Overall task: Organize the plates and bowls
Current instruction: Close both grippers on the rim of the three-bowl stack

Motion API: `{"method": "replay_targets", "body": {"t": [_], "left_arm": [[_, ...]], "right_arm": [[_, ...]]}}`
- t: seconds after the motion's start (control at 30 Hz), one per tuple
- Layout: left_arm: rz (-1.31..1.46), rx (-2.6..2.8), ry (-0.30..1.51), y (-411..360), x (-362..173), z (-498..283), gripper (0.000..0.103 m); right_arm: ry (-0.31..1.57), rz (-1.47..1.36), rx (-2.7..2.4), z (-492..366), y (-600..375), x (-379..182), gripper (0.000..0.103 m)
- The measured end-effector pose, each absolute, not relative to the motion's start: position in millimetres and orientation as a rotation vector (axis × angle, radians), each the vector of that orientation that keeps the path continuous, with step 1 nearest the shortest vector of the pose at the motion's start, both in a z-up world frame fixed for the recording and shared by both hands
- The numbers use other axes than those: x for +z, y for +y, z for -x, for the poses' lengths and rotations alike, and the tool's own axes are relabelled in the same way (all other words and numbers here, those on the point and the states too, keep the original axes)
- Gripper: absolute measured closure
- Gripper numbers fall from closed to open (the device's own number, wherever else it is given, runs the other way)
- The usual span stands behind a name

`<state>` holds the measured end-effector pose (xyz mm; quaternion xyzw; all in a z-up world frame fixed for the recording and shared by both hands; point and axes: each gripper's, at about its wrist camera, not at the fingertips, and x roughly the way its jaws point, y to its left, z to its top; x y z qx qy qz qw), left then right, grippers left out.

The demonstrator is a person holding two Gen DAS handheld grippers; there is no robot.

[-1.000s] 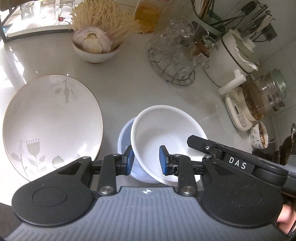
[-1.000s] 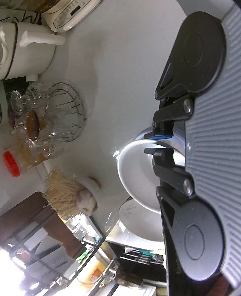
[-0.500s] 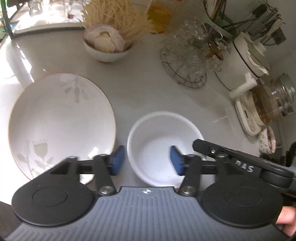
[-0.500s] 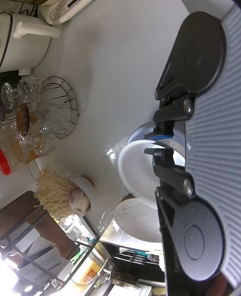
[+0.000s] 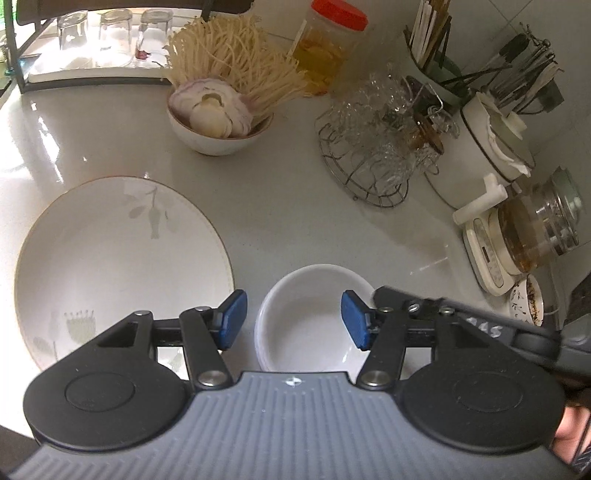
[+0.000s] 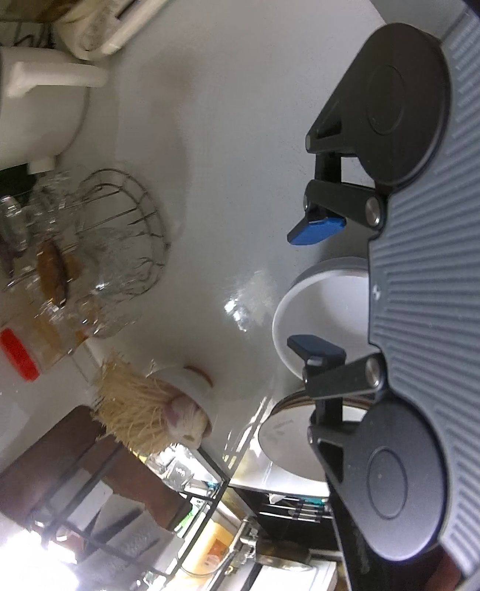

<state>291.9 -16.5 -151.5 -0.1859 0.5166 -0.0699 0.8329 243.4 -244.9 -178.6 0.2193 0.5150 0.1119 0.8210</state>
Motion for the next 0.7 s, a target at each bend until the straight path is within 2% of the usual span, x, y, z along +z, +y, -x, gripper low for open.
{"method": "replay_targets", "body": {"t": [0.27,0.57,0.6,0.7], "left_arm": [[0.415,-0.181,1.102,-16.4,-158.7,-289.3,0.041],[0.457,-0.205,1.11,-6.7,-167.9,-284.4,0.041],[0.457,-0.211,1.111,-6.3,-168.6,-283.3,0.041],[0.454,-0.228,1.118,-4.0,-171.2,-278.7,0.041]], "right_arm": [[1.185,-0.57,0.224,-247.7,-245.8,-206.2,0.047],[1.198,-0.64,0.147,-231.2,-247.3,-220.7,0.057],[1.199,-0.644,0.138,-229.3,-246.3,-223.8,0.06],[1.201,-0.701,0.108,-225.0,-247.0,-233.9,0.076]]}}
